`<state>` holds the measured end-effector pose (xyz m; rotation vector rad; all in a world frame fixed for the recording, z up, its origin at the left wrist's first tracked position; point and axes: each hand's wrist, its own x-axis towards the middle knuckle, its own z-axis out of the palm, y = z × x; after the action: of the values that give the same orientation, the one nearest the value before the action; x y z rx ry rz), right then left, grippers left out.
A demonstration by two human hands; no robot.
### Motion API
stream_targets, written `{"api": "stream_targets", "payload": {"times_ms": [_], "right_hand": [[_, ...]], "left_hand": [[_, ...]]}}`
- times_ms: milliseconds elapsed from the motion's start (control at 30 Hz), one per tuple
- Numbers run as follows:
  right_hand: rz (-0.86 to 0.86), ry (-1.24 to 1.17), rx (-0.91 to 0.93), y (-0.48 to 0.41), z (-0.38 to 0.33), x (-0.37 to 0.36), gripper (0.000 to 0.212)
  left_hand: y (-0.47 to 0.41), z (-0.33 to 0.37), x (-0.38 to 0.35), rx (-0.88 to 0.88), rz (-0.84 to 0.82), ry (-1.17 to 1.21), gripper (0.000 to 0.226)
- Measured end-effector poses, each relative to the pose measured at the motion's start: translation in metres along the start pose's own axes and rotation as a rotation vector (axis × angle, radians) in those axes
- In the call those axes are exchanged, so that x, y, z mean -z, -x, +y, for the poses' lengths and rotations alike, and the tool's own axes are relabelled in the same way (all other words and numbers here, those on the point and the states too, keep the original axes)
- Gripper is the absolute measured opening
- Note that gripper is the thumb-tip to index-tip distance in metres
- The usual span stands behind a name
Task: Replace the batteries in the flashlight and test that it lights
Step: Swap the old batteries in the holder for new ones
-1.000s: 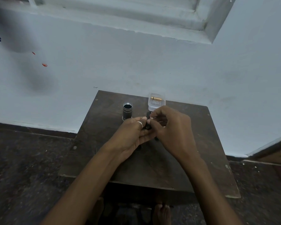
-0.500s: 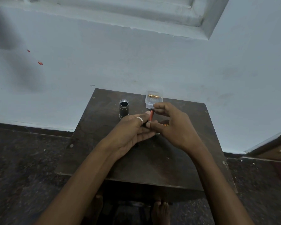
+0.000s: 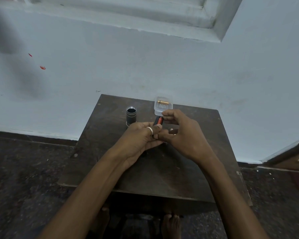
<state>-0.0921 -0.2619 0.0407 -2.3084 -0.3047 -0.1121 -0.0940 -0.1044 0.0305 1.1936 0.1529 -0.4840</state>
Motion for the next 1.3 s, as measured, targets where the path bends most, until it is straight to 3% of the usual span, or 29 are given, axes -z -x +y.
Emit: {"api": "stream_targets", "payload": {"times_ms": [133,467,633,800,1067,1300], "right_hand": [[0.003,-0.009,0.001,0.0,-0.001,0.001,0.067],[-0.026,0.019,0.007,-0.001,0.001,0.002,0.071],[0.055,-0.016,-0.034,-0.011,0.007,0.014,0.042],[0.201,0.178,-0.039,-0.047,0.015,0.016,0.022],[-0.051,0.501,-0.051,-0.127,0.026,-0.008,0.028],[-0.148,0.762,-0.059,-0.149,0.032,-0.022,0.023]], "left_hand": [[0.002,0.001,-0.004,-0.006,-0.035,0.036,0.02],[-0.002,-0.004,-0.005,-0.013,0.052,0.105,0.02],[-0.004,-0.007,-0.003,0.006,0.086,0.149,0.022],[-0.006,-0.005,-0.002,0.013,0.131,0.178,0.023],[-0.007,-0.004,0.003,0.041,0.15,0.209,0.022],[-0.005,-0.005,0.006,0.051,0.12,0.224,0.025]]}}
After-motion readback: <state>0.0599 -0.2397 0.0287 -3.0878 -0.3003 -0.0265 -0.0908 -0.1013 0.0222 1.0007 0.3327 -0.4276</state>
